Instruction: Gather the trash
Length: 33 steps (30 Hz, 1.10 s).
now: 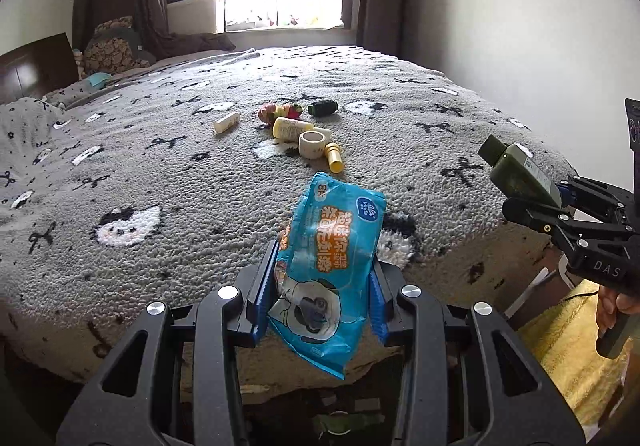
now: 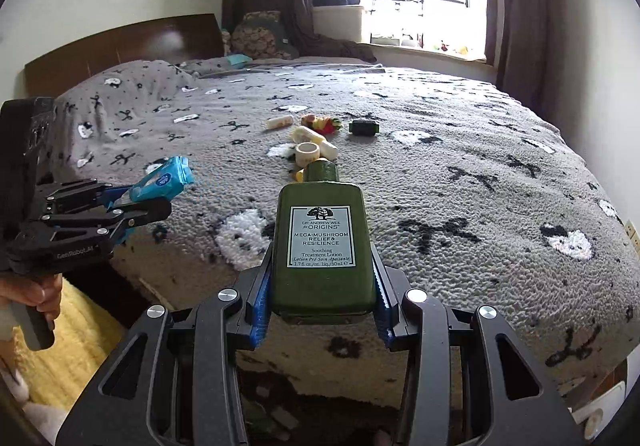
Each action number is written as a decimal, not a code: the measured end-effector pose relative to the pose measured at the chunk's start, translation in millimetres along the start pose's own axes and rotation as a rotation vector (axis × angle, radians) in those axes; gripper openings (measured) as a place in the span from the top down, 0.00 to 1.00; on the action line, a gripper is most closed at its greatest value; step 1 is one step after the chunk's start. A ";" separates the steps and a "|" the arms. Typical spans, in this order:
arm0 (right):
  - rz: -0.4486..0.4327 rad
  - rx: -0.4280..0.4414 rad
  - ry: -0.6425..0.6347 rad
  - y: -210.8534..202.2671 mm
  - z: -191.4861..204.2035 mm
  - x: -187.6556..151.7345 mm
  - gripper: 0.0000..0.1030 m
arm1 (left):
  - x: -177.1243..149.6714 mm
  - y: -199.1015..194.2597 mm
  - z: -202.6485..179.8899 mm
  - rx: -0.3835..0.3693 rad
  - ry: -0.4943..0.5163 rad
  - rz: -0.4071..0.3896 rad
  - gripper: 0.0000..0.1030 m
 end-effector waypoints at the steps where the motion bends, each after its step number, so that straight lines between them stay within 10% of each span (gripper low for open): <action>1: -0.001 0.008 0.006 -4.0 1.8 -3.3 0.59 | -2.5 -5.0 -3.5 -0.001 0.007 -0.004 0.64; 33: 0.360 0.100 -0.002 43.3 57.9 -139.4 0.59 | -180.0 51.2 -8.6 -0.059 -0.096 0.407 0.64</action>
Point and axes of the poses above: each gripper's, at about its wrist camera, not at the fingertips, and y roughly the way its jaws point, z to its left, x to its top, the point moved 5 cm from there along y, roughly the way its jaws point, and after that the axes turned 5 degrees about -x, right-handed, at the moved point
